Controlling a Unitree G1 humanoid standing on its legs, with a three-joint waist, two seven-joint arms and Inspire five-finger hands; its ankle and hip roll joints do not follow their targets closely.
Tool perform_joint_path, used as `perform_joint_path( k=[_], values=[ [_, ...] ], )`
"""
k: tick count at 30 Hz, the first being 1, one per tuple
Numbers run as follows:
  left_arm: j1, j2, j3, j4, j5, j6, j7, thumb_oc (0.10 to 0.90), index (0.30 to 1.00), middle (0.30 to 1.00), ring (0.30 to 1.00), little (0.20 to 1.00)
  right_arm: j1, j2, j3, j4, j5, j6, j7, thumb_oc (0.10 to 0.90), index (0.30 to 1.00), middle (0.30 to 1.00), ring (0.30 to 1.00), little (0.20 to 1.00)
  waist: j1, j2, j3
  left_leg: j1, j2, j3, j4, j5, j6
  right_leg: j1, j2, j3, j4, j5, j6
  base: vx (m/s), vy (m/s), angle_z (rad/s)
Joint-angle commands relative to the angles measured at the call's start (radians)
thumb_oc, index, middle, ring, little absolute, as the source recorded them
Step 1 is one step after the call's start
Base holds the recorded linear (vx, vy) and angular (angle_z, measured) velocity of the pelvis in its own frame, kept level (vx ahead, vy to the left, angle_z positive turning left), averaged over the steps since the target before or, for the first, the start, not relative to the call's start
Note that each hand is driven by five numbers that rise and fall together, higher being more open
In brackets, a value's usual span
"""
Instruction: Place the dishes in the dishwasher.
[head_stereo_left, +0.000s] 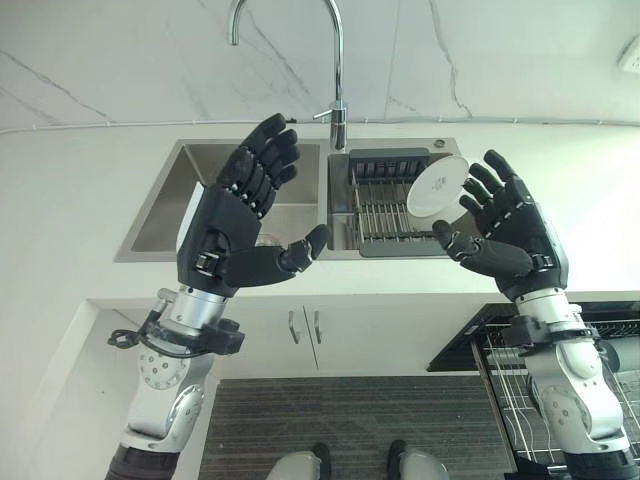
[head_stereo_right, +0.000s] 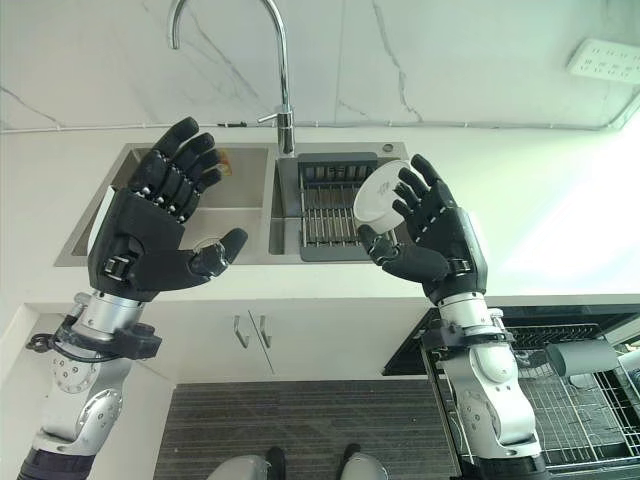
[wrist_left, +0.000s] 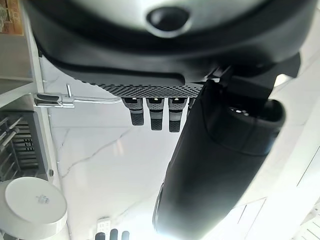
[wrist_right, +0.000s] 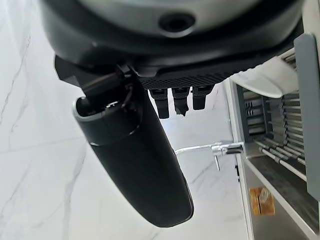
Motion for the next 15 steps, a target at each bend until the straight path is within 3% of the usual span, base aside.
perform_joint_path(
  k=[1, 2, 3, 4, 5, 6, 11, 15],
  values=[
    [-0.073, 0.026, 0.042, -0.085, 0.037, -0.120, -0.018, 0.800, 0.900, 0.900, 0.900, 0.900, -0.098, -0.008, -0.064, -0.033, -0.021, -0.150, -0.074, 0.800, 0.900, 0.900, 0.900, 0.900, 0.004, 0.007, -0.026, 0.030, 0.030, -0.070, -0.010, -0.114, -0.013, 0.083, 0.043, -0.046, -0.023, -0.041, 0.059, 0.12, 0.126, -0.01],
    [-0.063, 0.036, 0.045, -0.084, 0.038, -0.116, -0.025, 0.800, 0.900, 0.900, 0.900, 0.900, -0.098, -0.001, -0.079, -0.016, -0.006, -0.174, -0.096, 0.800, 0.900, 0.900, 0.900, 0.900, 0.006, 0.020, -0.021, 0.031, 0.035, -0.088, -0.010, -0.111, 0.004, 0.119, 0.070, -0.054, -0.023, 0.017, 0.055, 0.14, 0.050, 0.01],
    [-0.054, 0.028, 0.044, -0.068, 0.059, -0.128, -0.024, 0.800, 0.900, 0.900, 0.900, 0.900, -0.103, 0.022, -0.090, 0.008, 0.003, -0.194, -0.100, 0.800, 0.900, 0.900, 0.900, 0.900, 0.000, 0.019, -0.007, 0.034, 0.035, -0.094, -0.010, -0.106, 0.008, 0.093, 0.081, -0.016, 0.003, 0.047, 0.040, 0.13, -0.009, -0.03],
    [-0.056, 0.029, 0.041, -0.063, 0.065, -0.132, -0.018, 0.800, 0.900, 0.900, 0.900, 0.900, -0.105, 0.028, -0.089, 0.014, 0.004, -0.203, -0.102, 0.800, 0.900, 0.900, 0.900, 0.900, 0.000, 0.017, -0.003, 0.033, 0.036, -0.094, -0.010, -0.102, 0.005, 0.092, 0.082, -0.010, -0.023, 0.045, 0.037, 0.07, -0.221, -0.05],
    [-0.072, 0.046, 0.039, -0.056, 0.057, -0.136, 0.009, 0.800, 0.900, 0.900, 0.900, 0.900, -0.099, 0.032, -0.094, 0.020, 0.018, -0.225, -0.094, 0.800, 0.900, 0.900, 0.900, 0.900, 0.004, -0.013, 0.011, 0.033, 0.018, -0.092, -0.010, -0.103, -0.002, 0.030, 0.030, 0.009, -0.023, 0.011, 0.045, 0.06, -0.242, -0.16],
    [-0.078, 0.053, 0.036, -0.056, 0.064, -0.138, 0.032, 0.800, 0.900, 0.900, 0.900, 0.900, -0.100, 0.032, -0.095, 0.018, 0.030, -0.229, -0.093, 0.800, 0.900, 0.900, 0.900, 0.900, -0.002, -0.018, 0.015, 0.035, 0.020, -0.091, -0.010, -0.100, -0.004, 0.019, 0.033, 0.025, -0.023, 0.014, 0.052, 0.06, -0.292, -0.09],
    [-0.088, 0.045, 0.043, -0.078, 0.038, -0.123, 0.059, 0.800, 0.900, 0.900, 0.900, 0.900, -0.153, 0.005, -0.105, 0.016, 0.098, -0.203, -0.086, 0.800, 0.900, 0.900, 0.900, 0.900, 0.009, -0.021, -0.015, 0.035, 0.056, -0.021, -0.010, -0.109, -0.032, 0.013, 0.033, 0.016, -0.023, -0.063, 0.051, 0.09, -0.190, -0.05],
    [-0.076, 0.029, 0.040, -0.094, 0.118, -0.113, 0.059, 0.800, 0.900, 0.900, 0.900, 0.900, -0.168, -0.001, -0.095, -0.019, 0.103, -0.177, -0.091, 0.800, 0.900, 0.900, 0.900, 0.900, 0.007, -0.011, -0.043, 0.045, 0.082, 0.021, -0.010, -0.121, -0.047, 0.015, 0.041, 0.023, -0.023, -0.085, 0.038, 0.09, -0.086, -0.08]
  ],
)
